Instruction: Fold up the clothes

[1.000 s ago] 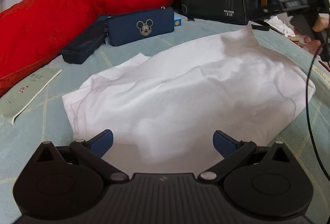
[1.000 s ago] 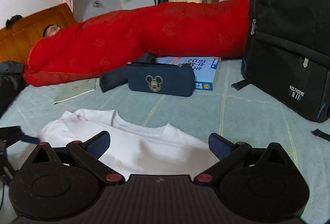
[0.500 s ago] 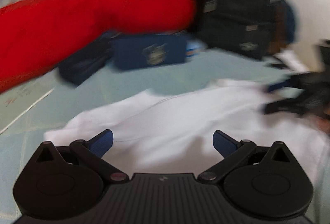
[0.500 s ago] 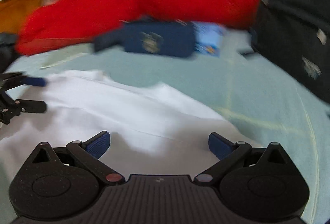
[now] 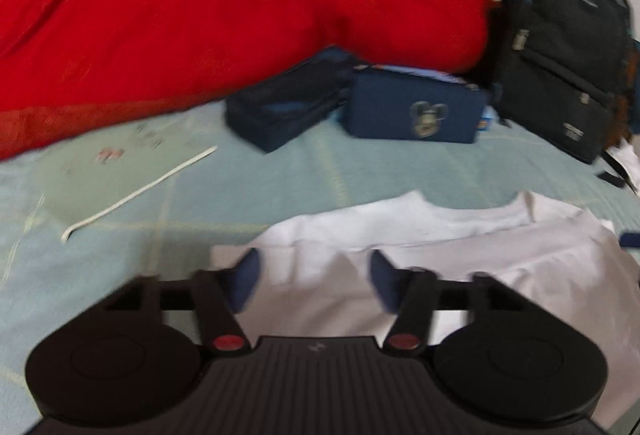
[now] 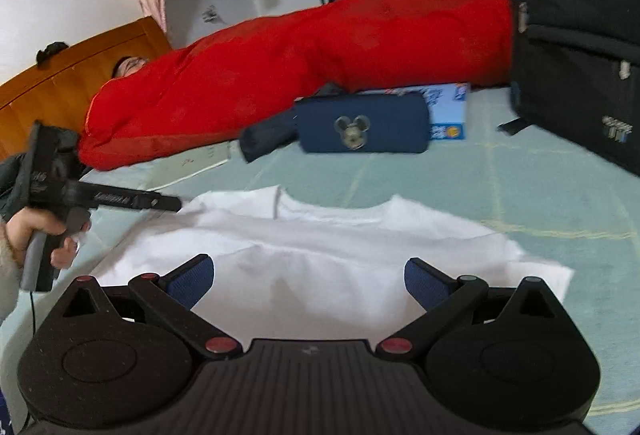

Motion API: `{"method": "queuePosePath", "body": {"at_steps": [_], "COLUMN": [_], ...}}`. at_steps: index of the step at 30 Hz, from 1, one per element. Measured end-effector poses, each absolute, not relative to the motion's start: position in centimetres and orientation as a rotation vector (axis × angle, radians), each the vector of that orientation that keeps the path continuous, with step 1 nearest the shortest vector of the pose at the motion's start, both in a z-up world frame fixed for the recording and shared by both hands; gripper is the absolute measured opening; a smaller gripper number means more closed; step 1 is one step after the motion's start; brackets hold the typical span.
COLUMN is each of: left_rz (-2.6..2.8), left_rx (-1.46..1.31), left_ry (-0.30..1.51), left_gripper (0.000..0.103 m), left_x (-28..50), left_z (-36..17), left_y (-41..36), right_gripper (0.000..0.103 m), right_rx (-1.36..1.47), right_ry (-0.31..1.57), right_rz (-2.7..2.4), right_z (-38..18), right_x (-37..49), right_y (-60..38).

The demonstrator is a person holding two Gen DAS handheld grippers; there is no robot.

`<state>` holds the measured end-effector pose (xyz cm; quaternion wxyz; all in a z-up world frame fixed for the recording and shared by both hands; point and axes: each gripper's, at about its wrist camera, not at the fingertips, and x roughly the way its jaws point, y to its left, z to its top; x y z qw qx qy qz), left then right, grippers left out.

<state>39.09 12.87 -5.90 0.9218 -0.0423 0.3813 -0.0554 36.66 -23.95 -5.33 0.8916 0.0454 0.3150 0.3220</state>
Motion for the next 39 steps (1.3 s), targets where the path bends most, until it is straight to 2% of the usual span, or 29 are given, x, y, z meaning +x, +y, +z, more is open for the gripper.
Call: {"method": "queuePosePath", "body": {"at_steps": [2, 9, 11, 13, 15, 20, 23, 24, 27, 29, 31, 34, 39], "left_rz": [-0.113, -0.129, -0.142, -0.144, -0.114, -0.045, -0.052, -0.049, -0.038, -0.033, -0.091, -0.200, -0.127], "left_rx": [-0.045, 0.083, 0.060, 0.075, 0.107, 0.022, 0.073, 0.075, 0.061, 0.051, 0.026, -0.017, -0.036], "left_ry": [0.803, 0.854, 0.852, 0.835, 0.804, 0.795, 0.802, 0.794, 0.763, 0.740, 0.739, 0.784, 0.871], "left_gripper": [0.038, 0.038, 0.027, 0.010, 0.003, 0.002, 0.006, 0.011, 0.012, 0.019, 0.032, 0.043, 0.043], "left_x": [39.5, 40.9, 40.7, 40.2, 39.9, 41.2, 41.2, 41.0, 40.1, 39.1, 37.8, 36.0, 35.0], "left_z": [-6.3, -8.2, -8.2, -7.9, -7.4, -7.0, -7.4, -7.3, -6.3, -5.4, -5.0, -5.7, -7.6], "left_y": [12.6, 10.7, 10.8, 10.5, 10.2, 11.5, 10.9, 10.9, 11.1, 11.2, 11.1, 10.6, 11.9], "right_gripper": [0.103, 0.103, 0.103, 0.103, 0.103, 0.103, 0.103, 0.103, 0.103, 0.103, 0.103, 0.103, 0.103], "right_rx": [0.075, 0.062, 0.047, 0.062, 0.075, 0.085, 0.085, 0.083, 0.067, 0.063, 0.062, 0.066, 0.068], "right_ry": [0.633, 0.651, 0.639, 0.626, 0.615, 0.634, 0.665, 0.676, 0.695, 0.696, 0.702, 0.714, 0.718], "right_rz": [0.704, 0.770, 0.756, 0.772, 0.782, 0.749, 0.724, 0.718, 0.705, 0.702, 0.696, 0.687, 0.684], "right_z": [-5.6, -7.4, -7.2, -6.9, -6.6, -7.0, -7.5, -7.7, -7.9, -7.9, -8.0, -8.2, -8.3], "right_x": [36.2, 35.6, 35.2, 34.8, 34.6, 35.2, 35.7, 35.8, 35.9, 35.8, 35.8, 36.0, 36.1], "right_y": [-23.7, -24.0, -24.1, -24.4, -24.6, -24.6, -24.6, -24.5, -24.4, -24.4, -24.4, -24.4, -24.4]}}
